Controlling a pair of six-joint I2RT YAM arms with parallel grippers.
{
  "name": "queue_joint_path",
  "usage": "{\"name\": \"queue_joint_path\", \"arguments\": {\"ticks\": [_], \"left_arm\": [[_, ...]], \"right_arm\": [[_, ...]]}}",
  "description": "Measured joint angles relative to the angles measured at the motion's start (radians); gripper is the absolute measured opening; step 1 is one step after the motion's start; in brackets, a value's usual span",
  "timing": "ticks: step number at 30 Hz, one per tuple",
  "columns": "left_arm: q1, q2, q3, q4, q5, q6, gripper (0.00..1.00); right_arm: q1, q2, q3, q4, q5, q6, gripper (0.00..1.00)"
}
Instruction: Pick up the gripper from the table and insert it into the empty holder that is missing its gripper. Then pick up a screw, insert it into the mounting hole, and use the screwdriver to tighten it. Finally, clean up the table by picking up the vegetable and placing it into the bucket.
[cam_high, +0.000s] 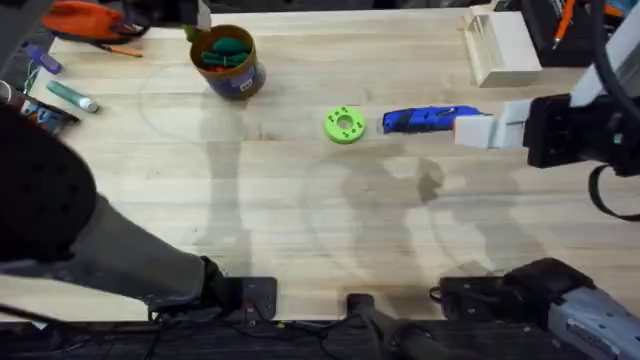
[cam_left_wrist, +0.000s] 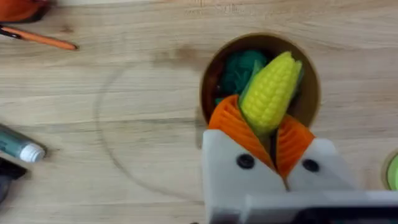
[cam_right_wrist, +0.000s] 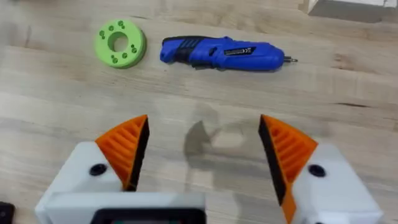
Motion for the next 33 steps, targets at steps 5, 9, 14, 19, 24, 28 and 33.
{"name": "queue_joint_path", "arguments": {"ticks": [5,9,14,19,24,28,33], "left_arm": [[0.0,0.054,0.0,0.003,0.0,-0.006,0.036],[0.0,0.071,0.0,0.003,0.0,-0.007,0.036],[0.0,0.072,0.0,0.003,0.0,-0.007,0.036],[0.0,0.072,0.0,0.002,0.0,-0.008,0.518],[0.0,0.072,0.0,0.001,0.0,-0.013,0.982],[0.0,0.072,0.0,0.001,0.0,-0.014,0.985],[0.0,0.072,0.0,-0.009,0.0,-0.013,0.985]], "right_arm": [[0.0,0.0,0.0,0.0,0.0,0.0,0.991],[0.0,0.0,0.0,0.0,0.0,0.0,0.991],[0.0,0.0,0.0,0.0,0.0,0.0,0.991],[0.0,0.0,0.0,0.0,0.0,0.0,0.991],[0.0,0.0,0.0,0.0,0.0,0.0,0.991],[0.0,0.0,0.0,0.0,0.0,0.0,0.991],[0.0,0.0,0.0,0.0,0.0,0.0,0.991]]}}
